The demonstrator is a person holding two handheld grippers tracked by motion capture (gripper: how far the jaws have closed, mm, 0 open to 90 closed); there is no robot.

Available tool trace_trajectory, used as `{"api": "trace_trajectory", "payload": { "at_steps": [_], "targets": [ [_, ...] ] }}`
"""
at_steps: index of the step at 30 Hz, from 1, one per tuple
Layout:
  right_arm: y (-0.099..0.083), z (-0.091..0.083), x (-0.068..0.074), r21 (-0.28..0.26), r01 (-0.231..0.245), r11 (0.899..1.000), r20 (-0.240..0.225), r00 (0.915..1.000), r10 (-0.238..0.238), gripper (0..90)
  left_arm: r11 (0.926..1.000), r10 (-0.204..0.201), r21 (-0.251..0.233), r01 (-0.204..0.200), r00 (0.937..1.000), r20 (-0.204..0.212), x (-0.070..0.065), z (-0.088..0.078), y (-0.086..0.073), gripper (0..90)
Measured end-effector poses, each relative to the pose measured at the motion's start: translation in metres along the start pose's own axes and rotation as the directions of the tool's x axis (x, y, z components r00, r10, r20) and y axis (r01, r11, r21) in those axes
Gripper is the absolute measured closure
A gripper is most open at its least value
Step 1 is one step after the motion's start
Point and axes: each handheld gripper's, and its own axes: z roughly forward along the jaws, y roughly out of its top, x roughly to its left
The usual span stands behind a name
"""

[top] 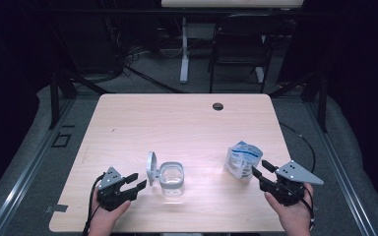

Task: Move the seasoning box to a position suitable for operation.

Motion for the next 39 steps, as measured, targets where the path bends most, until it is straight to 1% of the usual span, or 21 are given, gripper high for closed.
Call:
{"api": "trace_trajectory", "payload": {
  "at_steps": [7,16,25,26,30,33,39],
  "targets": [
    [0.001,0.003,-0.005,0.002,-0.010,1.000,0.031,0.9995,0.009,54.9,1.0000,0.000,0.000,0.000,1.0000,-0.002,0.000,0.000,0.000,54.2],
    [0.005,0.008,-0.005,0.001,-0.005,1.000,0.044,0.9990,0.005,53.6,1.0000,-0.006,-0.007,0.006,1.0000,-0.007,-0.001,0.000,-0.001,54.2],
    [0.008,0.016,-0.008,0.008,-0.002,1.000,0.029,0.9996,0.002,53.3,1.0000,-0.004,-0.007,0.004,1.0000,-0.006,0.000,-0.001,-0.001,54.2],
    [0.010,0.019,-0.009,0.010,-0.002,1.000,0.030,0.9995,0.001,53.5,1.0000,-0.009,-0.001,0.009,0.9999,-0.006,0.000,-0.001,-0.001,54.2],
    [0.012,0.025,-0.010,0.011,0.007,1.000,0.023,0.9997,-0.007,56.0,1.0000,-0.001,0.002,0.001,1.0000,-0.008,0.001,-0.002,-0.001,54.2],
    [0.014,0.029,-0.010,0.018,0.017,1.000,0.012,0.9998,-0.017,58.0,1.0000,-0.006,-0.006,0.006,0.9999,-0.008,0.001,-0.002,-0.002,54.2],
    [0.016,0.035,-0.009,0.012,0.011,1.000,-0.006,0.9999,-0.011,61.0,0.9999,-0.014,-0.007,0.014,0.9998,-0.011,0.002,-0.003,-0.002,54.2]
  ]
}}
